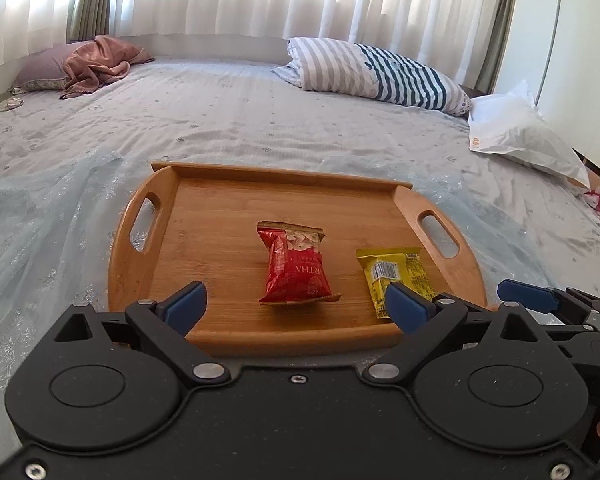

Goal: Organize snacks
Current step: 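Open the right tool releasing the yellow packet while the left tool releases the red bag, then withdraw both tools from the tray back over the snack pile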

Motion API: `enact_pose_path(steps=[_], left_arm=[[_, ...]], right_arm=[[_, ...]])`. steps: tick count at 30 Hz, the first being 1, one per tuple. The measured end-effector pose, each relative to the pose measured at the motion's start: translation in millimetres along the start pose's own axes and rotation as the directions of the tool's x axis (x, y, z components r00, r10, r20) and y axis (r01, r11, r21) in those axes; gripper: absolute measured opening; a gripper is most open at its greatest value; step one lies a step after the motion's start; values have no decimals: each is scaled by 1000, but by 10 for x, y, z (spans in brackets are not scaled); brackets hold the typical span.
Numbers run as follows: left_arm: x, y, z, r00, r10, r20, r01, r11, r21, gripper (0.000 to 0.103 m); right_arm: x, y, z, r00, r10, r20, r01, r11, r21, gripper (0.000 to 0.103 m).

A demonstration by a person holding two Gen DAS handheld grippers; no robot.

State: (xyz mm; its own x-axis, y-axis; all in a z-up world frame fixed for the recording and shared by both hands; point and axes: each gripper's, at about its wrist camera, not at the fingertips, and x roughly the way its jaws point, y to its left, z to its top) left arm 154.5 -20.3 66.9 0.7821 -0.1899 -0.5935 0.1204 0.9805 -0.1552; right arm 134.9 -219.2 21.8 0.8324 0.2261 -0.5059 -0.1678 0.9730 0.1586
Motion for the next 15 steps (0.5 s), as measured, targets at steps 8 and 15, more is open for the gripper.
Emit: enact_pose_path(steps=[8, 15], left_arm=[[-338, -46, -253, 999, 25, 41, -27, 999, 41, 98], [-481, -49, -471, 999, 19, 46, -21, 999, 45, 100]], right_arm=[[-258, 88, -205, 998, -20, 57, 22, 999, -39, 103], [-383, 125, -371, 998, -24, 60, 27, 998, -52, 103]])
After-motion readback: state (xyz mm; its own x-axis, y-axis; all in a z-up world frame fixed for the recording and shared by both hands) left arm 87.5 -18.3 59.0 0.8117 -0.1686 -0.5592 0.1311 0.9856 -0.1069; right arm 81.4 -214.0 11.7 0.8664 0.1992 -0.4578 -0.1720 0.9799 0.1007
